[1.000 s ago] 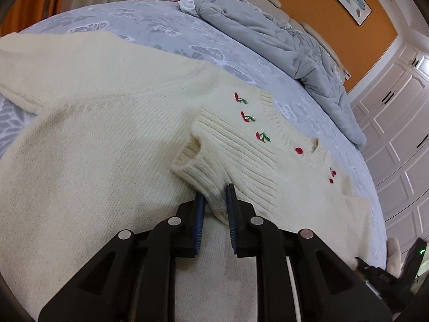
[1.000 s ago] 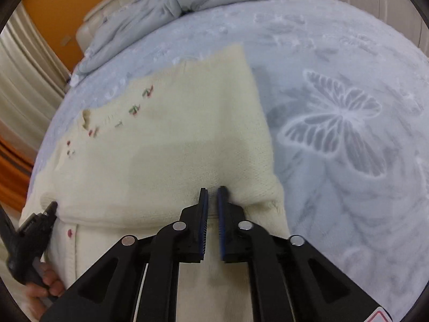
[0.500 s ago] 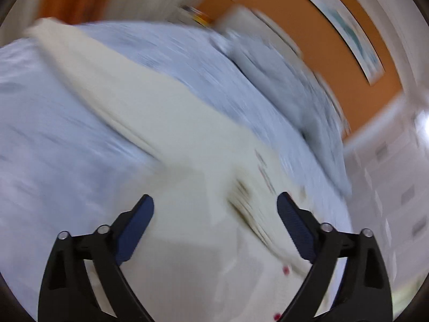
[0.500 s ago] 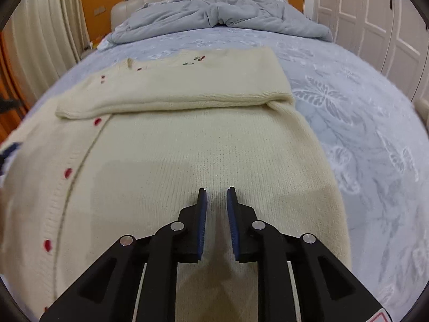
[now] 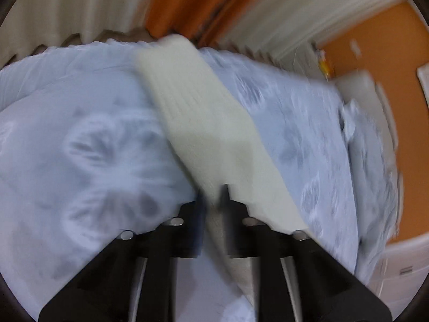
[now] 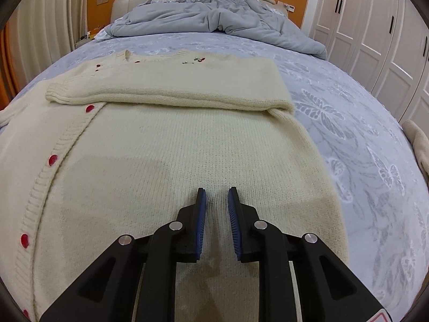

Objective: Fold small clothes

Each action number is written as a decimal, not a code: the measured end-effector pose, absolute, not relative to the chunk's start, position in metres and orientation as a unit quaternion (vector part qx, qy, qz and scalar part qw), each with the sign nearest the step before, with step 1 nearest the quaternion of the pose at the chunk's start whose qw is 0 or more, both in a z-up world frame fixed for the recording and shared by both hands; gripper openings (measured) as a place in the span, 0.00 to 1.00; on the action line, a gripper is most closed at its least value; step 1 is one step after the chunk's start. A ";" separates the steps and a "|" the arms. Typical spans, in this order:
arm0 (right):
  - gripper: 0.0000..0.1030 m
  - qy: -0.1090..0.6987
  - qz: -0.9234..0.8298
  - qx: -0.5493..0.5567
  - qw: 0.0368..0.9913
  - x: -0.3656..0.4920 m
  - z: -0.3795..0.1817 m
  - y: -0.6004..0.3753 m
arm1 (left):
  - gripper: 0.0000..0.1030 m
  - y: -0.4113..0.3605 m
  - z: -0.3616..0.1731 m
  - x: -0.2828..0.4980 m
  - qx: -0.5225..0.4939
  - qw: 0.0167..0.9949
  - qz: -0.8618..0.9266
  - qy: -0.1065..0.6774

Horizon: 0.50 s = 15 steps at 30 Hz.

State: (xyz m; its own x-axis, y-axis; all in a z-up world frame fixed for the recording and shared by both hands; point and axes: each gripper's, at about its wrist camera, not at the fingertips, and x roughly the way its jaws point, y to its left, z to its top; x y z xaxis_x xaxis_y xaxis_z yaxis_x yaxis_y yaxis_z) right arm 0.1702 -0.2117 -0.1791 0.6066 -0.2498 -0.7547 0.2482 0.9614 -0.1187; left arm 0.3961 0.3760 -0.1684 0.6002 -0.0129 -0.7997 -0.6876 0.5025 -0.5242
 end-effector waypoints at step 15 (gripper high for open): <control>0.19 0.425 -0.116 0.048 0.896 0.171 -0.177 -0.224 | 0.85 -0.004 -0.091 0.316 -0.159 0.879 -0.141 0.427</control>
State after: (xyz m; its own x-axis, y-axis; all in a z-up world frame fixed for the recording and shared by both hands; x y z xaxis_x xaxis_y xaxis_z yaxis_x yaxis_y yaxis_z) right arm 0.1715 -0.2236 -0.1767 0.6110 -0.1676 -0.7737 0.2487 0.9685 -0.0134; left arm 0.3165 -0.0044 -0.0911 0.5947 -0.3842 -0.7062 0.1119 0.9094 -0.4005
